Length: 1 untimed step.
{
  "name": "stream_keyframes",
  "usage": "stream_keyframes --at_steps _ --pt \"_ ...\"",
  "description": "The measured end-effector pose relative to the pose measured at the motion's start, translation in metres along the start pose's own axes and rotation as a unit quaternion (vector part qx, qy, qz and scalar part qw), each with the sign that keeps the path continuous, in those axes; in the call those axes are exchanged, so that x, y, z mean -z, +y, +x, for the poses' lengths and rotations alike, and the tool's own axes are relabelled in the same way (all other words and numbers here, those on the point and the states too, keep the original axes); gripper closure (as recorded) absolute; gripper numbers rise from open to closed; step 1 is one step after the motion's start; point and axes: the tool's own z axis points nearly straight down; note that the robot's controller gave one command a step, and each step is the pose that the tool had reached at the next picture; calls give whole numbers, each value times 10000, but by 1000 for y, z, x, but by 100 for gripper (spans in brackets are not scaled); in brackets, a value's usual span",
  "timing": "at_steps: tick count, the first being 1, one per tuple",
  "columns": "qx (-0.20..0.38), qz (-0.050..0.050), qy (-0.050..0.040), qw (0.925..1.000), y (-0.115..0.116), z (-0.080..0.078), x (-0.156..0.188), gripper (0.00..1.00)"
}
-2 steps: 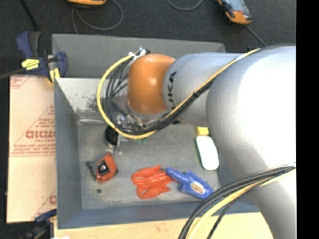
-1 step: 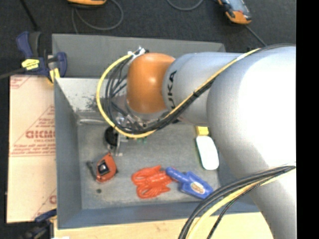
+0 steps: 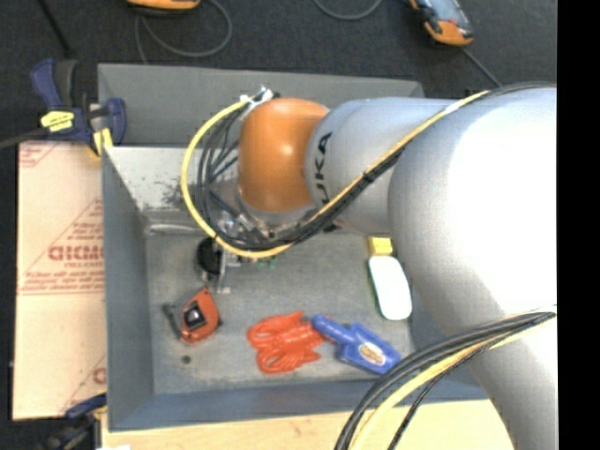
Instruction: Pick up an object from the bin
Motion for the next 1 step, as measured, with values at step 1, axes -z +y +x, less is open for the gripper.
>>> stream_keyframes --at_steps 1 --pt "-340 35 122 9993 -16 7 8 100"
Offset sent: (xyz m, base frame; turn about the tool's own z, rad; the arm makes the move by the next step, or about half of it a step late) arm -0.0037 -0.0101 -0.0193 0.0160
